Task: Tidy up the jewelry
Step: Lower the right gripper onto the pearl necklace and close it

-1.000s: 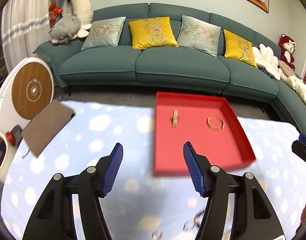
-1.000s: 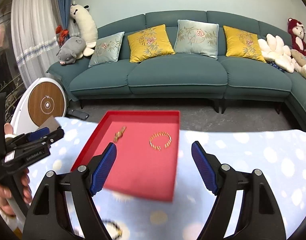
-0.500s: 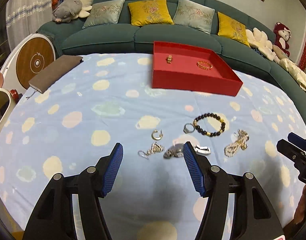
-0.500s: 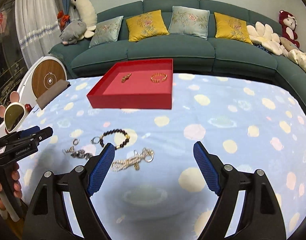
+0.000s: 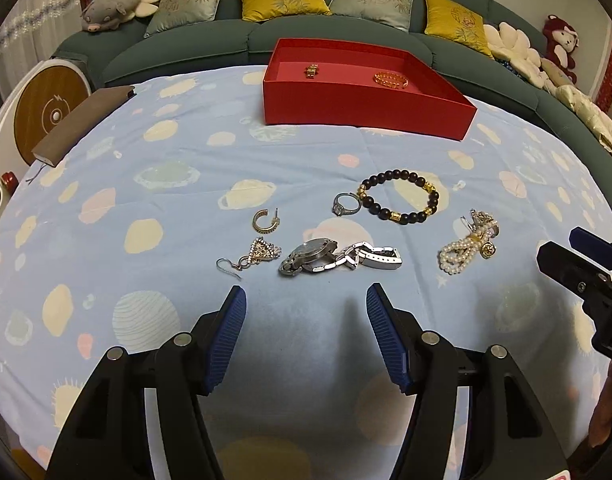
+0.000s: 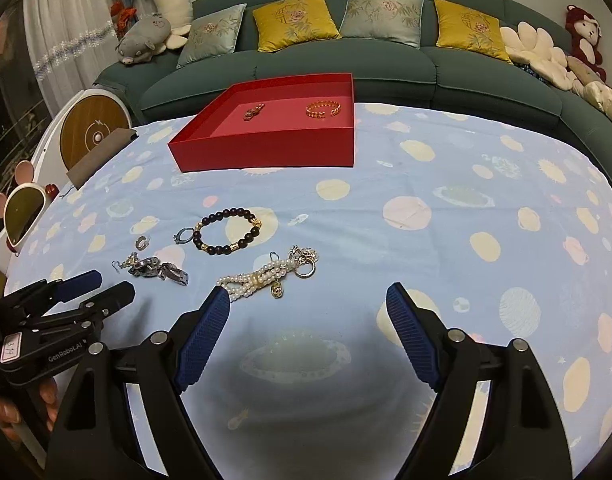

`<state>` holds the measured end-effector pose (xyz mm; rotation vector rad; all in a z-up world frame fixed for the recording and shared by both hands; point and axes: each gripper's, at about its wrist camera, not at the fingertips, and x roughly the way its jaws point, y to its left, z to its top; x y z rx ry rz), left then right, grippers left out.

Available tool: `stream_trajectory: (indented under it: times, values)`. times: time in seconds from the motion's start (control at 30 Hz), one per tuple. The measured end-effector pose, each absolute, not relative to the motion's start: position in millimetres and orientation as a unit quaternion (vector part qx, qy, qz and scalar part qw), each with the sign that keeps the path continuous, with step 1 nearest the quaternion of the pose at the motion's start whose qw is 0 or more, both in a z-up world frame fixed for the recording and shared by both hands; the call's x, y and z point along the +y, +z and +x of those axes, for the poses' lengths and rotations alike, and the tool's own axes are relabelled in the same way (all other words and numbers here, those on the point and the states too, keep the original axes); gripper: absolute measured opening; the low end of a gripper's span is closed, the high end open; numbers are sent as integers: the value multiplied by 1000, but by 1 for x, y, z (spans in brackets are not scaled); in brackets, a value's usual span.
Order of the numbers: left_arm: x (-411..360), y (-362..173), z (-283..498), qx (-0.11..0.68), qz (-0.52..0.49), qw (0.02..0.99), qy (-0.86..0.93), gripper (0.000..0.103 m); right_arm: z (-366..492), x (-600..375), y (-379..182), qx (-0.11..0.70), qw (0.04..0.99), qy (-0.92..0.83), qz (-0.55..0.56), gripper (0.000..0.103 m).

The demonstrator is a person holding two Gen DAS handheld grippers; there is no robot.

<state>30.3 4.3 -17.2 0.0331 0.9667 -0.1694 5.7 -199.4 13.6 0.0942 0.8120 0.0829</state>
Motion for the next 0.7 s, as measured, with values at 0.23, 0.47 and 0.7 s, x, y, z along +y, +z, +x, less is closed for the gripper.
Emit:
stream_trajectory:
  times: [0.23, 0.47, 0.7]
  values:
    - [11, -11, 33, 459, -3, 886, -64, 60, 11, -181, 1, 410, 909, 67, 27, 68]
    - [28, -8, 38, 466, -30, 883, -53, 60, 32, -169, -19, 441, 891, 88, 60, 51]
    - [43, -11, 37, 470, -40, 880, -48, 60, 47, -166, -28, 444, 890, 77, 75, 48]
